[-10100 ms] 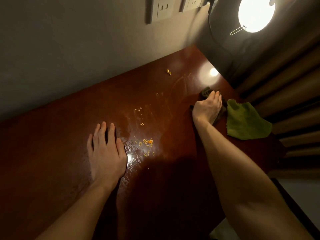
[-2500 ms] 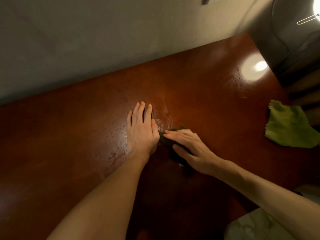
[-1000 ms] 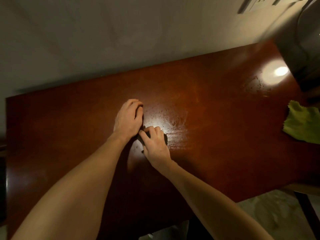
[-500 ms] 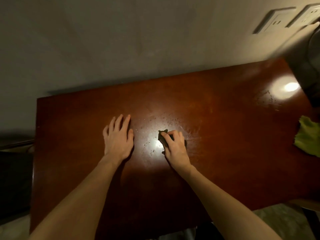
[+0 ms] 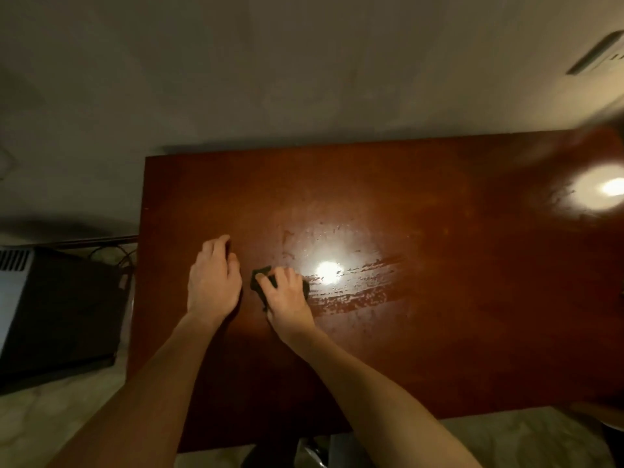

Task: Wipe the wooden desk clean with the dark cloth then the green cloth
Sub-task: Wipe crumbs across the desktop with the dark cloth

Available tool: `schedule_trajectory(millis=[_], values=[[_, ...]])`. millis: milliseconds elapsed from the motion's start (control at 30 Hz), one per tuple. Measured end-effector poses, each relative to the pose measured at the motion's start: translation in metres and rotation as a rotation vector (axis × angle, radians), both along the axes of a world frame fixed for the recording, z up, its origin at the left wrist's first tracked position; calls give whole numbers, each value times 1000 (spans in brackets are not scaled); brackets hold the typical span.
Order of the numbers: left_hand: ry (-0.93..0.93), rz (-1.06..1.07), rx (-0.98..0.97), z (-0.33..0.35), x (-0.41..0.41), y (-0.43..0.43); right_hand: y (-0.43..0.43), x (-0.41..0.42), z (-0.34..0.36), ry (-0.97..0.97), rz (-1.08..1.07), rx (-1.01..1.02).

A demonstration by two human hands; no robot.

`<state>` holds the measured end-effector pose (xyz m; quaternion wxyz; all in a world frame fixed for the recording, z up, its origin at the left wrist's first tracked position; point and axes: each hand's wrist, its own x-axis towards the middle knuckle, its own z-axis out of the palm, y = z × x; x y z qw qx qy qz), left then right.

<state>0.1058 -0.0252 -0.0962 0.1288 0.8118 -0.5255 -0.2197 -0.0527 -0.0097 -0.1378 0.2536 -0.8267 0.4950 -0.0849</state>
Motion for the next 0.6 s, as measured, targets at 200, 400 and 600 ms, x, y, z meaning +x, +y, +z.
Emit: schedule_trajectory(millis=[200, 400, 600], values=[[136, 72, -13, -2, 32, 28, -4, 32, -1, -39, 218, -52], [180, 60, -3, -7, 56, 57, -28, 47, 4, -98, 402, -147], [176, 48, 12, -4, 67, 76, -75, 26, 40, -262, 100, -57]])
